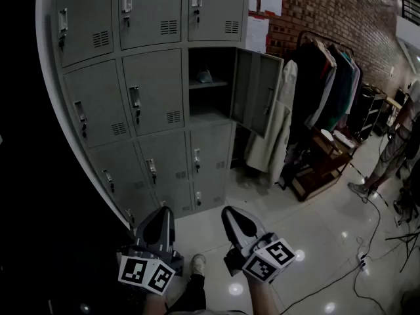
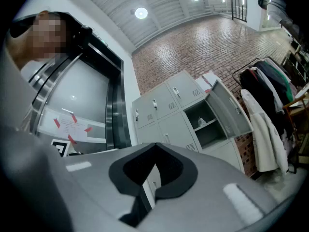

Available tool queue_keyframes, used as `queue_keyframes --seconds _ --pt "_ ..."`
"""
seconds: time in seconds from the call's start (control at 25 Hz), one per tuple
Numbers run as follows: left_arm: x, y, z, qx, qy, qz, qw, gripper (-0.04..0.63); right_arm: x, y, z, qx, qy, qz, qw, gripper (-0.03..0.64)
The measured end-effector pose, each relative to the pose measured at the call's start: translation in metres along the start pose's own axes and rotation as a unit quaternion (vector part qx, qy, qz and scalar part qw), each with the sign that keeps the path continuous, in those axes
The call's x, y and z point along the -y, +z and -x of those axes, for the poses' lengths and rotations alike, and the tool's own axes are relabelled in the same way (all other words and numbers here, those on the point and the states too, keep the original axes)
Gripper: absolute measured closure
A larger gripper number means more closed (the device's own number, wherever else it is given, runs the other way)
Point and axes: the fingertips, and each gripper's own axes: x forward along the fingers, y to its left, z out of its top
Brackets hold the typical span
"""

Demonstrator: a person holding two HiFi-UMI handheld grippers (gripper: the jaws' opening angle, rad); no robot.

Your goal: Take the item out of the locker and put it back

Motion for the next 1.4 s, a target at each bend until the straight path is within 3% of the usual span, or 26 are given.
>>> queue_keyframes --seconds 0.24,0.64,0.84,1.0,1.28,1.4 --pt "-0.041 -0.022 -0.077 -0.002 -0.017 -0.007 0.9998 0.591 0.057 -0.009 -0.071 -0.004 0.008 0.015 1.0 0.617" --pt "-0.148 -0.017 -0.267 0.008 -0.039 0.003 0.9992 0.591 0.16 0.019 -0.25 -0.006 0.038 0.062 0.997 0.617" --pt "-0.175 -0.015 -0.341 0.005 -0.038 0.007 0.9992 0.591 0.219 0.014 -0.296 -0.04 -0.002 0.063 0.997 0.617" --pt "-0.18 -0.018 -0.381 0.0 -0.036 0.013 0.9993 0.591 0.261 0.013 -0.311 -0.061 -0.026 0.044 0.997 0.617" --pt "-0.182 -0.032 -0.422 -0.003 -0.028 0.017 0.9994 0.591 0.29 0.024 -0.343 -0.076 -0.007 0.077 0.994 0.617" --pt "-0.186 -0.038 -0.43 -0.004 -0.02 0.021 0.9996 0.591 0.301 0.037 -0.36 -0.064 -0.018 0.084 0.994 0.617"
